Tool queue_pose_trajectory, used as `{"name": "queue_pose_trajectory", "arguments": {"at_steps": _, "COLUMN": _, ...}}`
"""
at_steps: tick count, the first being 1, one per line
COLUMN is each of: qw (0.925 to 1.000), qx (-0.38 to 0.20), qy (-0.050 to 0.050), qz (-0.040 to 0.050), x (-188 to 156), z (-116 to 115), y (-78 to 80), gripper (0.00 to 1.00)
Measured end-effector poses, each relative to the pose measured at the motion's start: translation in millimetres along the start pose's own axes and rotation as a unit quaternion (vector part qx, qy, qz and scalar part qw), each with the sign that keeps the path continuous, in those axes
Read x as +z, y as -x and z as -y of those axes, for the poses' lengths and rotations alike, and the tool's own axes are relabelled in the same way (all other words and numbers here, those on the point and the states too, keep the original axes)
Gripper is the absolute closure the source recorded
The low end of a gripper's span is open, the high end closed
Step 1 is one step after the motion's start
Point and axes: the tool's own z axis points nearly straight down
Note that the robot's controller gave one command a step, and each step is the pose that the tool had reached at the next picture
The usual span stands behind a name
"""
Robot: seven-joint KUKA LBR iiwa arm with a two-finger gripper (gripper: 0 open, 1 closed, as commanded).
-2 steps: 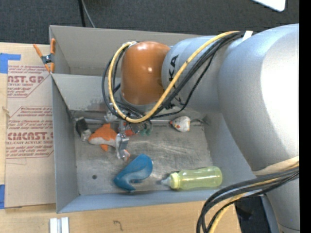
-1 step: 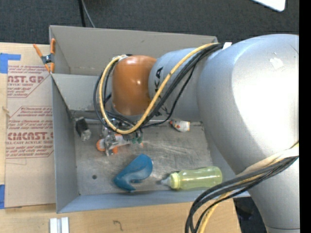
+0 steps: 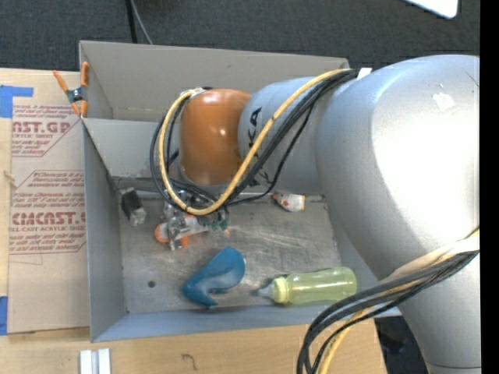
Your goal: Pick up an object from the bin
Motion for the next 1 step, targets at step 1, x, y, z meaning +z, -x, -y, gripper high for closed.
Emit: {"name": "queue_pose_trajectory", "arguments": {"at_steps": 1, "qw": 1.0000, "qx": 0.000, "qy": -0.001, "qz": -0.0089, "x": -39.4, "z": 1.9, "y": -1.2, "gripper": 1.00}}
